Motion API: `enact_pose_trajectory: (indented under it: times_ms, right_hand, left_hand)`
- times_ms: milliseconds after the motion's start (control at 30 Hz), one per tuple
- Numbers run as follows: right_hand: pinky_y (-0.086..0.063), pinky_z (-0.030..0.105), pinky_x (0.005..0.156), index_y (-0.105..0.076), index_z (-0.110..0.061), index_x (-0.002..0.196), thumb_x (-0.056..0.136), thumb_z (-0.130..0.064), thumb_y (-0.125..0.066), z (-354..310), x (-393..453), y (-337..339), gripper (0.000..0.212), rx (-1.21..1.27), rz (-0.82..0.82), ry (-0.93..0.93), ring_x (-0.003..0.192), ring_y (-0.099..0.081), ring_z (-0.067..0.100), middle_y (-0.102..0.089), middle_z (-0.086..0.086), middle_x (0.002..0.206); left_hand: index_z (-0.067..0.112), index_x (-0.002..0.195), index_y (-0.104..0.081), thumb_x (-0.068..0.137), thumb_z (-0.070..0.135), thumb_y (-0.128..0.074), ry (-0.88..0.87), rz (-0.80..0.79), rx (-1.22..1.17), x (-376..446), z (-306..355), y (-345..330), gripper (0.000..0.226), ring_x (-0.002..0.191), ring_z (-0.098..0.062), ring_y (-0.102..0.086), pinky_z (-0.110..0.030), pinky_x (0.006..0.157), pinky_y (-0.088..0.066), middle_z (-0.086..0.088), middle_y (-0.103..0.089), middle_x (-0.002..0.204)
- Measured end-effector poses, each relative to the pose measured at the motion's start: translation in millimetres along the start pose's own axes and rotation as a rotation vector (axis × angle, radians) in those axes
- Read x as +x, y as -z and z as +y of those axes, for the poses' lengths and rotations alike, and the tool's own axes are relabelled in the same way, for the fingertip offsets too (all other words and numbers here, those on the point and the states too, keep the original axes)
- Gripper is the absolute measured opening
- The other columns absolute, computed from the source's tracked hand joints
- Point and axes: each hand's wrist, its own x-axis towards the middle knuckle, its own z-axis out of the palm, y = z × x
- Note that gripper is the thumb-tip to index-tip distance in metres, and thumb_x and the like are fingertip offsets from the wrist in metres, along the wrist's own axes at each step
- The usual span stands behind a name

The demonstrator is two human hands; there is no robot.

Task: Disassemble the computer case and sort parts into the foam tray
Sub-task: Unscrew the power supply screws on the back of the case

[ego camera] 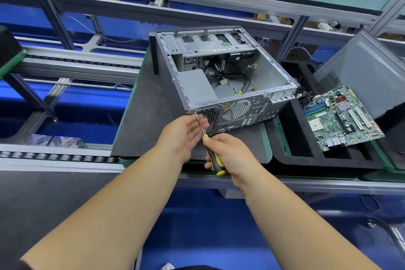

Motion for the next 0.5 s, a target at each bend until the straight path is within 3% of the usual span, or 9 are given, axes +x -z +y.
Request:
enact_pose_trajectory:
  times_ms: [133, 267, 400, 500]
  right_hand:
    - [-0.041, 0.021, 0.041, -0.048, -0.014, 0.09, 0.094, -0.031, -0.065, 1.9, 0.1, -3.7, 0.025, -0.036, 0.02, -0.009, 0.044, -0.057, 0.011, -0.053, 0.002, 0.067]
    - [-0.037, 0.025, 0.047, -0.051, -0.014, 0.091, 0.095, -0.031, -0.065, -0.7, 2.3, -4.3, 0.023, 0.039, 0.027, -0.056, 0.043, -0.041, 0.009, -0.048, 0.003, 0.07]
    - [-0.035, 0.024, 0.045, -0.062, -0.007, 0.096, 0.1, -0.039, -0.051, -7.5, 3.1, -2.2, 0.033, 0.227, -0.044, -0.17, 0.042, -0.039, 0.012, -0.054, 0.004, 0.064]
    - [-0.038, 0.023, 0.043, -0.06, -0.003, 0.103, 0.104, -0.032, -0.04, -8.3, 4.3, 0.2, 0.035, 0.28, -0.079, -0.211, 0.041, -0.041, 0.012, -0.057, 0.007, 0.064]
  left_hand:
    - [0.0, 0.106, -0.066, 0.098, 0.018, -0.045, 0.072, -0.038, -0.118, 0.6, 3.4, 0.6, 0.03, 0.085, -0.021, -0.073, -0.029, 0.072, -0.057, -0.014, -0.075, 0.098]
    - [-0.004, 0.109, -0.065, 0.099, 0.023, -0.043, 0.123, -0.064, -0.187, 0.6, 6.8, 0.1, 0.036, 0.09, -0.024, -0.073, -0.031, 0.075, -0.058, -0.016, -0.074, 0.101]
    - [-0.003, 0.106, -0.066, 0.097, 0.023, -0.045, 0.137, -0.067, -0.197, 0.3, 7.3, 0.2, 0.035, 0.091, -0.024, -0.073, -0.032, 0.08, -0.057, -0.016, -0.074, 0.101]
    - [-0.003, 0.106, -0.067, 0.096, 0.023, -0.047, 0.14, -0.07, -0.191, 0.3, 7.7, -0.2, 0.034, 0.091, -0.023, -0.073, -0.031, 0.082, -0.057, -0.015, -0.074, 0.101]
